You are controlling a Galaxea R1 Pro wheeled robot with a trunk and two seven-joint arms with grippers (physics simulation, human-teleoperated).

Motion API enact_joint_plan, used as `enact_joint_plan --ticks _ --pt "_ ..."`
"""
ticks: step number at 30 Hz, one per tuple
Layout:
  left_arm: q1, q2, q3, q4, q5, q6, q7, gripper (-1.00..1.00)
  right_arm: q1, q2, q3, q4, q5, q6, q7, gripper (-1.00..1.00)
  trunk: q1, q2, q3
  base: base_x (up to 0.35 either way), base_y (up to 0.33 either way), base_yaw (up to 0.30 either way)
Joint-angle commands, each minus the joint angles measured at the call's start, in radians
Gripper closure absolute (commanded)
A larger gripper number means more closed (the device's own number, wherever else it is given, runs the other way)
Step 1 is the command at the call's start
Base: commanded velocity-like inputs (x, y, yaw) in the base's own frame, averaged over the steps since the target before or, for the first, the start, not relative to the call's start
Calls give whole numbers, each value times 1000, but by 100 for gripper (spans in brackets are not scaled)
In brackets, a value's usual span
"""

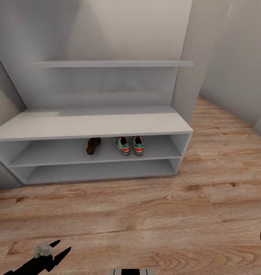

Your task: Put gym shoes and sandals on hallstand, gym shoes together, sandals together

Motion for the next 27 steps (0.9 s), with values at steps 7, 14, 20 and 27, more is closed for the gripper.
enact_joint_plan --ticks 7,14,20,27 --pt "-1 0 2 2 1 -5 -3 -100 -1 1 -8 8 7 -4 6 100 0 0 -1 -132 275 0" --pt "-1 0 3 2 1 -4 -2 -100 -1 1 -8 21 6 -5 6 100 0 0 -1 -201 263 0" --pt "1 0 27 2 1 -4 -5 -100 -1 1 -8 23 6 -6 6 100 0 0 -1 -215 258 0" --pt "1 0 53 2 1 -5 -10 -100 -1 1 -8 23 6 -6 6 100 0 0 -1 -216 257 0"
